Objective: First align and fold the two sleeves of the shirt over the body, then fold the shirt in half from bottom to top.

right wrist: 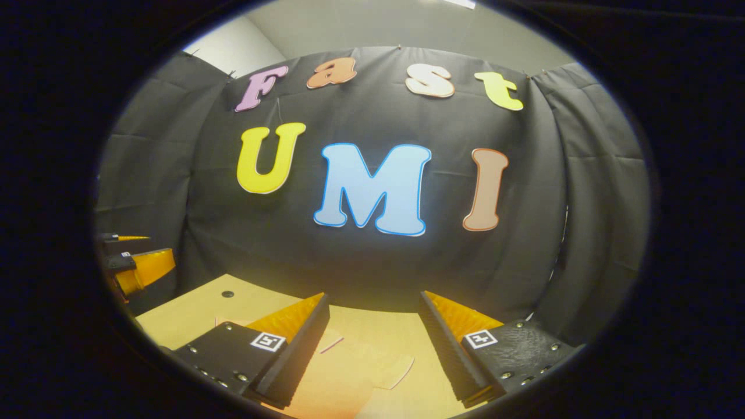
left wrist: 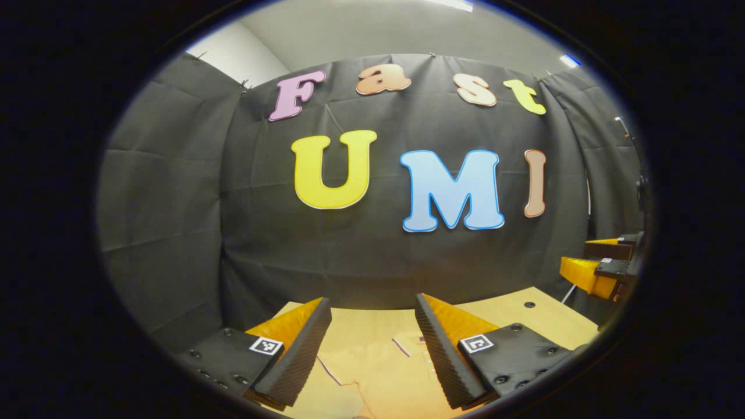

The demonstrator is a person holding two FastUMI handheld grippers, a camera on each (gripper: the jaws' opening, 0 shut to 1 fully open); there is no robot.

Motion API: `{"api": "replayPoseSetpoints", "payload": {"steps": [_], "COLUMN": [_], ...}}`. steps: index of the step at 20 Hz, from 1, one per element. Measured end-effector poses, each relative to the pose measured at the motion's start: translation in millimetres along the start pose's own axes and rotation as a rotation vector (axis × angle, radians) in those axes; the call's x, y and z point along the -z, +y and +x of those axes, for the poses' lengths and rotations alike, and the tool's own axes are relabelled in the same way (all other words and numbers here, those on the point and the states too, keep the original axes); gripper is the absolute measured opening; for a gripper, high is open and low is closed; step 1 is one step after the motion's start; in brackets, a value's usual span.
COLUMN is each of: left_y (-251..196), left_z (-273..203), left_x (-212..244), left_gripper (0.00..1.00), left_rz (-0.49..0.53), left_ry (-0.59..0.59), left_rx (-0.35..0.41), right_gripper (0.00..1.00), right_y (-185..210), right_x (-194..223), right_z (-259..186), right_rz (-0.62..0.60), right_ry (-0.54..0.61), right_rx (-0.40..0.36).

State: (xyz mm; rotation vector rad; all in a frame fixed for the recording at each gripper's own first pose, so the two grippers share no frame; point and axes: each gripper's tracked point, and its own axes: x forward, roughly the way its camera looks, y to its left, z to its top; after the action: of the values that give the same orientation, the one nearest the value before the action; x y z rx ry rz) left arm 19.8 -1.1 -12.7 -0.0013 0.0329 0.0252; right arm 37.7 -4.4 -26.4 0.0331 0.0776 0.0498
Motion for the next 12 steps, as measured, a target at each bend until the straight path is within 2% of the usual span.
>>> {"api": "replayPoseSetpoints", "payload": {"steps": [5, 12], "left_y": [13, 35], "left_z": [-2, -8], "left_x": [2, 6], "left_gripper": [0.93, 0.93], "left_rz": [0.010, 0.025], "left_ry": [0.011, 0.031], "left_rx": [-0.033, -0.092], "right_gripper": [0.96, 0.95], "right_y": [-4, -11], "right_x": [44, 149], "right_z": [35, 81], "right_rz": [0.047, 0.069], "right_ry": [0.105, 0.321], "right_rx": [-0.021, -0.030]}}
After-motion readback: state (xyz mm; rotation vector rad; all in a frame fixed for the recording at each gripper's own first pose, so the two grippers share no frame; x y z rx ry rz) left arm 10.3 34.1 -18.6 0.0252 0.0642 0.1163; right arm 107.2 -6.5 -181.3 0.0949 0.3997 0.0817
